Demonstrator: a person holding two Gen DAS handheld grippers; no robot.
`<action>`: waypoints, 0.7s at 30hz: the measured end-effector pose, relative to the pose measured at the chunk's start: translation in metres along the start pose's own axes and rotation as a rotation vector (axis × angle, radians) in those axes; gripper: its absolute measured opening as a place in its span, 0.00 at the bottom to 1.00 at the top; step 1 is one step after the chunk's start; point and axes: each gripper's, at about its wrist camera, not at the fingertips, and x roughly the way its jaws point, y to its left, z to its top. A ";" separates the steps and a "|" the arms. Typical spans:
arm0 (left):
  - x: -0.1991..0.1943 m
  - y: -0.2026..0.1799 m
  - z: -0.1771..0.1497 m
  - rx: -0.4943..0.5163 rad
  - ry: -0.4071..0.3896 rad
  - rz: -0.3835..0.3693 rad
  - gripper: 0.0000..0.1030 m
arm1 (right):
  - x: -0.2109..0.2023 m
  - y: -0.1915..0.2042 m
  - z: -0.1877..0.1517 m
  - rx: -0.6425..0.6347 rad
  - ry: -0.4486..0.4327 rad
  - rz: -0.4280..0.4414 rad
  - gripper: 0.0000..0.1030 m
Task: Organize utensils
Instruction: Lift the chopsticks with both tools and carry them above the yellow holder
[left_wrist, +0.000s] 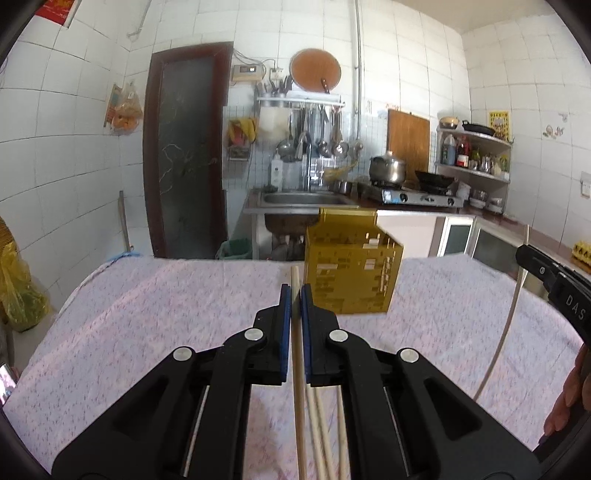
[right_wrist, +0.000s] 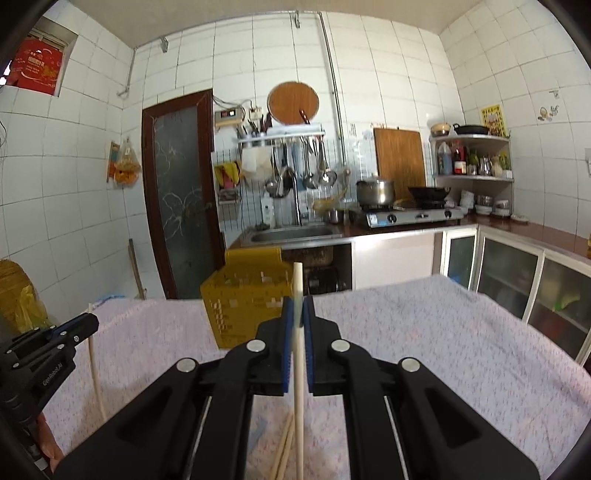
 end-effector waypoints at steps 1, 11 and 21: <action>0.004 -0.001 0.008 -0.005 -0.009 -0.003 0.04 | 0.003 0.001 0.007 0.002 -0.009 0.004 0.06; 0.054 -0.017 0.124 -0.017 -0.173 -0.022 0.04 | 0.052 0.021 0.091 -0.019 -0.130 0.024 0.06; 0.130 -0.036 0.184 -0.028 -0.227 -0.043 0.04 | 0.147 0.027 0.149 0.033 -0.209 0.037 0.06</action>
